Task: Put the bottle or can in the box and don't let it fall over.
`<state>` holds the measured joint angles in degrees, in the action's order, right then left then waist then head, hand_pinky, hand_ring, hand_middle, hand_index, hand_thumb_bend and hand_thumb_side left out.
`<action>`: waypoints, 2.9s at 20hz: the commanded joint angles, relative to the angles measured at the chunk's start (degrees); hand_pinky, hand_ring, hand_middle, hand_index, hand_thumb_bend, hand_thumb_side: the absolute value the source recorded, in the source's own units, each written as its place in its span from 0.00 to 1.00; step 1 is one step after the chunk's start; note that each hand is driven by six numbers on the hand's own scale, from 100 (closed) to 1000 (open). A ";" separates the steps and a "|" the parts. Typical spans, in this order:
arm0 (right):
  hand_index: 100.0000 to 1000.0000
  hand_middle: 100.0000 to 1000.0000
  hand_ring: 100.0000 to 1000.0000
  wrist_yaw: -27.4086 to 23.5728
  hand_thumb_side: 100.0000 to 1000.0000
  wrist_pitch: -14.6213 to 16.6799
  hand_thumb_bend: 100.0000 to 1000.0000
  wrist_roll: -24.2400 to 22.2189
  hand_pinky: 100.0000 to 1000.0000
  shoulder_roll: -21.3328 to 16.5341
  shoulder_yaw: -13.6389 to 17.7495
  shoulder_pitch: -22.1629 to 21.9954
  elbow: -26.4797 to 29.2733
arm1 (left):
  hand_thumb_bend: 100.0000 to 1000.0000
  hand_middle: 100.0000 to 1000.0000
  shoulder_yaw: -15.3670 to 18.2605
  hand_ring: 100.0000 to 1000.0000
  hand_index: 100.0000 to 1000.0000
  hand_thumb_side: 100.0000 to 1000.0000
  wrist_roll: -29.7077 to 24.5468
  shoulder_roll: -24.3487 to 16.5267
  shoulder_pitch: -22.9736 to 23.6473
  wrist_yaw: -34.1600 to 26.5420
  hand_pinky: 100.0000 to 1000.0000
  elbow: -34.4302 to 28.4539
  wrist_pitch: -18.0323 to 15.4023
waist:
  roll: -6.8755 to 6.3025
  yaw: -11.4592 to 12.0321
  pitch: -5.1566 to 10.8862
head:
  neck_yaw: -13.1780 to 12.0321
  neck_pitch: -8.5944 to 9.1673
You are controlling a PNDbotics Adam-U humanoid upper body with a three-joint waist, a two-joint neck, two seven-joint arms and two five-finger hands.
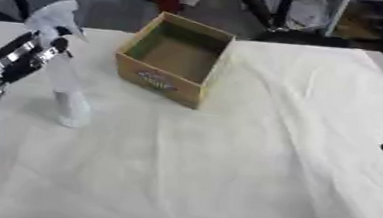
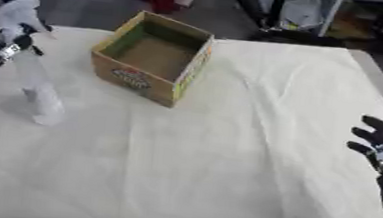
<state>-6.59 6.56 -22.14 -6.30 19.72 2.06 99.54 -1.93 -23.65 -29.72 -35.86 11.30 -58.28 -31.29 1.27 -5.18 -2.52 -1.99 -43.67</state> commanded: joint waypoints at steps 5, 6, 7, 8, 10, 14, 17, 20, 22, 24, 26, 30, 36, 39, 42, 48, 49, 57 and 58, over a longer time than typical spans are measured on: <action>0.81 0.85 0.83 -0.24 0.49 0.13 0.00 -0.12 0.75 -0.80 0.07 0.75 0.77 | 0.00 0.87 -0.80 1.00 1.00 0.95 -0.70 -1.48 0.34 2.40 0.70 -0.72 -1.64 | -0.06 0.12 0.57 | -0.10 0.77; 0.81 0.85 0.83 -0.24 0.49 0.13 0.00 -0.12 0.75 -0.80 0.06 0.76 0.77 | 0.00 0.87 -0.96 1.00 1.00 0.96 -0.85 -1.43 0.63 2.62 0.71 -0.70 -1.81 | -0.06 0.13 0.56 | -0.10 0.79; 0.81 0.85 0.83 -0.23 0.49 0.14 0.00 -0.12 0.75 -0.80 0.06 0.76 0.76 | 0.00 0.87 -1.12 1.00 1.00 0.97 -0.99 -1.34 0.95 2.87 0.71 -0.64 -1.97 | -0.06 0.13 0.56 | -0.10 0.81; 0.81 0.85 0.83 -0.23 0.49 0.14 0.00 -0.12 0.75 -0.80 0.06 0.77 0.76 | 0.00 0.87 -1.26 1.00 1.00 0.97 -1.10 -1.22 1.28 3.11 0.71 -0.55 -2.10 | -0.05 0.13 0.55 | -0.08 0.82; 0.81 0.85 0.83 -0.25 0.49 0.15 0.00 -0.12 0.75 -0.78 0.06 0.80 0.77 | 0.00 0.87 -1.46 1.00 1.00 0.97 -1.24 -0.96 1.89 3.60 0.71 -0.35 -2.30 | -0.03 0.12 0.54 | -0.01 0.84; 0.81 0.85 0.83 -0.25 0.49 0.14 0.00 -0.11 0.75 -0.78 0.08 0.81 0.73 | 0.00 0.86 -1.85 1.00 0.99 0.94 -1.42 -0.58 3.00 4.78 0.70 -0.01 -2.87 | -0.01 0.17 0.52 | 0.05 0.88; 0.81 0.85 0.83 -0.27 0.49 0.16 0.00 -0.12 0.75 -0.78 0.09 0.80 0.71 | 0.00 0.85 -2.02 1.00 0.98 0.90 -1.51 -0.26 3.84 5.94 0.70 0.47 -3.24 | 0.01 0.24 0.49 | 0.13 0.86; 0.81 0.85 0.83 -0.26 0.49 0.19 0.00 -0.12 0.75 -0.80 0.09 0.79 0.67 | 0.00 0.83 -2.23 1.00 0.96 0.81 -1.51 0.21 4.44 7.46 0.69 1.25 -3.66 | 0.06 0.31 0.47 | 0.18 0.88; 0.81 0.85 0.83 -0.26 0.49 0.22 0.00 -0.15 0.75 -0.80 0.08 0.77 0.64 | 0.00 0.81 -2.34 1.00 0.94 0.71 -1.45 0.74 4.69 8.31 0.69 2.18 -3.92 | 0.10 0.35 0.46 | 0.19 0.91; 0.81 0.85 0.83 -0.26 0.49 0.25 0.00 -0.16 0.75 -0.80 0.08 0.75 0.60 | 0.00 0.73 -2.44 1.00 0.88 0.48 -1.37 1.26 4.71 9.23 0.63 3.39 -4.21 | 0.14 0.39 0.47 | 0.19 0.95; 0.81 0.85 0.83 -0.27 0.49 0.27 0.00 -0.19 0.75 -0.79 0.06 0.74 0.57 | 0.00 0.62 -2.40 1.00 0.81 0.35 -1.17 1.80 4.51 9.73 0.52 4.78 -4.43 | 0.17 0.40 0.48 | 0.15 0.98; 0.81 0.85 0.83 -0.30 0.50 0.26 0.00 -0.18 0.75 -0.77 0.06 0.72 0.54 | 0.00 0.38 -2.10 0.89 0.62 0.33 -0.72 2.58 3.73 7.82 0.23 6.19 -4.55 | 0.19 0.33 0.51 | 0.07 1.01; 0.81 0.85 0.83 -0.34 0.50 0.18 0.00 -0.16 0.75 -0.73 0.01 0.73 0.56 | 0.00 0.20 -1.31 0.76 0.46 0.47 -2.10 2.35 1.67 -3.23 0.07 4.10 -0.92 | 0.12 0.11 0.59 | 0.00 1.11; 0.81 0.85 0.83 -0.37 0.50 0.13 0.00 -0.20 0.75 -0.73 -0.07 0.73 0.57 | 0.00 0.20 -0.59 0.75 0.46 0.53 -3.14 1.56 -0.24 -9.33 0.07 1.43 1.53 | 0.07 -0.01 0.64 | -0.02 1.23; 0.81 0.85 0.83 -0.39 0.50 0.09 0.00 -0.30 0.75 -0.75 -0.21 0.72 0.54 | 0.00 0.20 0.11 0.74 0.46 0.57 -3.10 0.89 -2.60 -13.85 0.07 0.21 3.77 | 0.03 -0.30 0.69 | -0.21 1.30; 0.81 0.85 0.83 -0.88 0.49 0.04 0.00 -1.34 0.75 -0.31 -1.38 1.52 0.51 | 0.00 0.22 0.76 0.73 0.47 0.63 0.41 0.38 -9.63 -15.51 0.10 4.73 5.04 | 0.43 -2.77 0.33 | -2.28 2.06; 0.81 0.85 0.83 -1.00 0.50 0.00 0.00 -1.65 0.75 -0.13 -1.72 1.79 0.48 | 0.00 0.23 0.87 0.74 0.48 0.62 1.04 0.37 -11.11 -15.05 0.11 6.10 4.66 | 0.51 -3.37 0.11 | -3.07 2.39; 0.81 0.85 0.83 -2.61 0.50 -0.96 0.00 -4.93 0.75 1.70 -5.09 5.69 1.09 | 0.00 0.33 2.32 0.79 0.57 0.62 5.97 2.10 -20.01 -7.17 0.22 14.61 -1.92 | 0.42 -10.07 -2.33 | -11.15 5.62; 0.81 0.85 0.83 -2.88 0.50 -1.20 0.00 -5.27 0.75 1.97 -5.44 6.31 1.27 | 0.00 0.33 2.57 0.80 0.58 0.61 6.81 2.50 -20.42 -5.81 0.23 15.26 -2.38 | 0.32 -10.94 -2.67 | -12.07 6.01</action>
<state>-8.73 5.42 -26.79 -4.08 14.73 7.61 99.54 -0.09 -17.72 -26.60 -54.52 4.17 -43.09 -32.73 1.64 -16.52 -5.93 -12.82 -38.82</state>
